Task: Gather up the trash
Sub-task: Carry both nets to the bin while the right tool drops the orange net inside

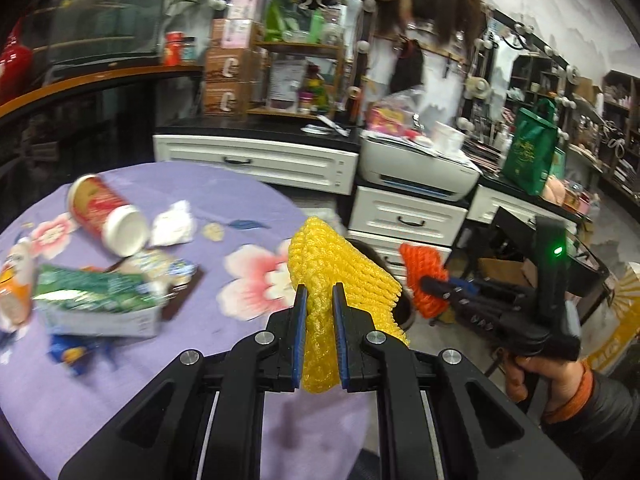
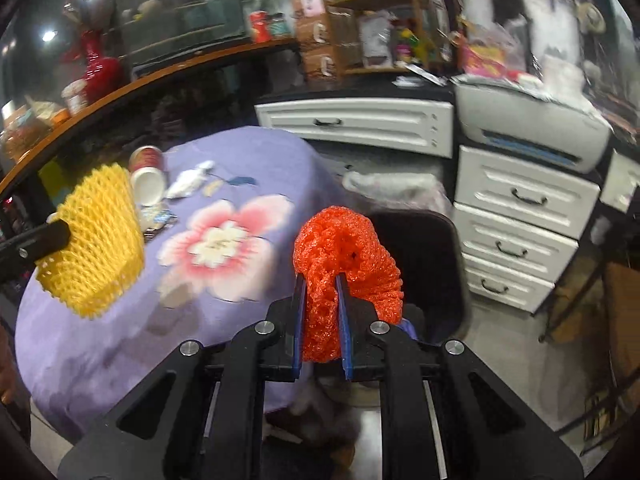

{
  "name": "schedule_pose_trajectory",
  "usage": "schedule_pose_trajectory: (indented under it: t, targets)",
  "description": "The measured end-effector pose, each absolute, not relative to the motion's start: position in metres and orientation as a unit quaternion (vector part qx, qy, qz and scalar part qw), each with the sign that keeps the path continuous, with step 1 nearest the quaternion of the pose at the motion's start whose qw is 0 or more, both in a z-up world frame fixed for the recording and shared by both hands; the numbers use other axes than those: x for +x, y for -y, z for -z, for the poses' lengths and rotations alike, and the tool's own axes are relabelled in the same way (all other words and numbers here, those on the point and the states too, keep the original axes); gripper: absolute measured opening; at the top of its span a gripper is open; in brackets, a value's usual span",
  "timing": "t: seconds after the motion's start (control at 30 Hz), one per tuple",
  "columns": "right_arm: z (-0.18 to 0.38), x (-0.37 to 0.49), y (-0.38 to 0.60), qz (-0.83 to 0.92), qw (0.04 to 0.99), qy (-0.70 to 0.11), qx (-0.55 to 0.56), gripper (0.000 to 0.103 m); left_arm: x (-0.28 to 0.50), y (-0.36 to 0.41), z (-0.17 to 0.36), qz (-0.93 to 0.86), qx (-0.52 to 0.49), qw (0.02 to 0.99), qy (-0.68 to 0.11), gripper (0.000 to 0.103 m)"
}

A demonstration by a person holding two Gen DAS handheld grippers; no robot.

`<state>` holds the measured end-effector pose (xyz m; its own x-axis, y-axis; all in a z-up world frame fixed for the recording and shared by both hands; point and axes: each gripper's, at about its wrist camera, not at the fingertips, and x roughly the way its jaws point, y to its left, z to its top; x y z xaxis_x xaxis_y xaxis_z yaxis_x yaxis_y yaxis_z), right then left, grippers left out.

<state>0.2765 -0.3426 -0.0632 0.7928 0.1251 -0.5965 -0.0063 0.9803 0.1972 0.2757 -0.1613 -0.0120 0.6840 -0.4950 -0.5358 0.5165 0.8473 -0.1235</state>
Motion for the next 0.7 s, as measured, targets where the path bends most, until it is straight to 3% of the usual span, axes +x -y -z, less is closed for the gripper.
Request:
schedule_pose_trajectory:
  t: [0.5,0.7]
  targets:
    - [0.164,0.370,0.397,0.004,0.913,-0.382,0.143,0.015,0.308,0.246,0.037,0.301,0.067,0.899,-0.312,0.013]
    - [0.184,0.388,0.402,0.011,0.909,-0.390,0.148,0.038,0.321,0.261,0.045,0.295,0.074,0.897,-0.321,0.013]
